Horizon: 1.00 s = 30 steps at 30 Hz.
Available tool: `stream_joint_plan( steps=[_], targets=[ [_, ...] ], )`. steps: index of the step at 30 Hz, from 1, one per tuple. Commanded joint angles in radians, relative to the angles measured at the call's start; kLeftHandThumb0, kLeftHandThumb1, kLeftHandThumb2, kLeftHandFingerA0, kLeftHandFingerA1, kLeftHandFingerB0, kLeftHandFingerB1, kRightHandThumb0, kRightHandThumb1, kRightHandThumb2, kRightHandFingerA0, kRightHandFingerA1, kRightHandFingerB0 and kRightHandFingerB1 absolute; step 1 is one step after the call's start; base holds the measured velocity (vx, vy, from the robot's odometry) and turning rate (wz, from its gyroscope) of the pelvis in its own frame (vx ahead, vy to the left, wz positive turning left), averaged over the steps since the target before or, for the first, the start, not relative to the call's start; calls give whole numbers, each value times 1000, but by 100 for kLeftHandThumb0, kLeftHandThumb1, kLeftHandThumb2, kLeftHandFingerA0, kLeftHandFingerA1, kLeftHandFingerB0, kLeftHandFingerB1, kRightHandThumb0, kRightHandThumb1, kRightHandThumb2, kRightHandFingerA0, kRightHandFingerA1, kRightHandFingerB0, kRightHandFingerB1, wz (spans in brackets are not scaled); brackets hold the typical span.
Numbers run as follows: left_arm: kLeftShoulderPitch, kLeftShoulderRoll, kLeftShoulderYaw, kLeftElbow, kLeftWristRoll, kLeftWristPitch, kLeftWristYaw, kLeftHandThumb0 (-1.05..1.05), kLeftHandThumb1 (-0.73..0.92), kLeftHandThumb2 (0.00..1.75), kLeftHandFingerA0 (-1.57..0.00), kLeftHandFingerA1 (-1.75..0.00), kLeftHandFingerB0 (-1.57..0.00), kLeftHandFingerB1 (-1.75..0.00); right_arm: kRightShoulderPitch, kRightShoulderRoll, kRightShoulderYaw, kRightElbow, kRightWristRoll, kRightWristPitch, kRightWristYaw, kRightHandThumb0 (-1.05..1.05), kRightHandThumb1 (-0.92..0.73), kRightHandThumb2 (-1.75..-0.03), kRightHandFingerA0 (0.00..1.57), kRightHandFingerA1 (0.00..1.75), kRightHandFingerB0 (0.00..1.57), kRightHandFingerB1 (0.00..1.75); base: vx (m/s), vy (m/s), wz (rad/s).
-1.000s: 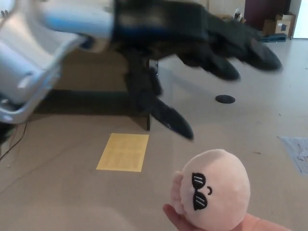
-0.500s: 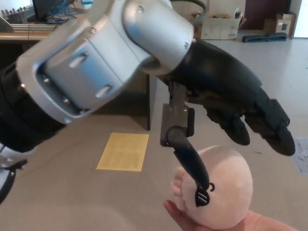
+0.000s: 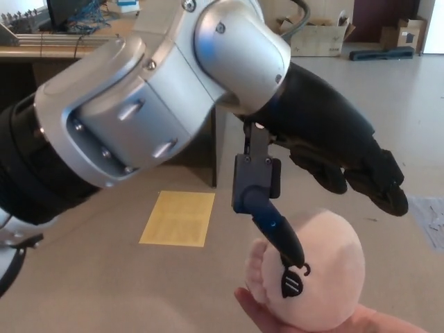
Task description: The robot extends its left hand to pick up an emotional support dumpling from the palm of a person and brings its hand down by its side. Then it extends its arm again to hand the dumpling back to the person.
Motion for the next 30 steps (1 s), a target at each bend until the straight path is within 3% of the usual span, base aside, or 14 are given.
stream_joint_plan(
  steps=[1,11,30],
  targets=[
    [26,13,-13,-27,169,-123,15,-83,46,93,0,-12,0,0,-1,-10,-6,-4,19,9,10,-55,-56,-57,78,46,39,33,0,0,0],
    [81,6,-16,-55,268,-200,-6,-86,45,95,0,-15,0,0,-11,-16,-3,-8,15,21,15,-57,-57,-58,77,46,37,32,0,0,0],
    [198,-62,-53,-70,357,-179,-66,-82,43,93,0,-16,0,0,-27,-7,-12,-18,34,52,26,-53,-55,-57,72,45,34,32,0,0,0]
  ],
)
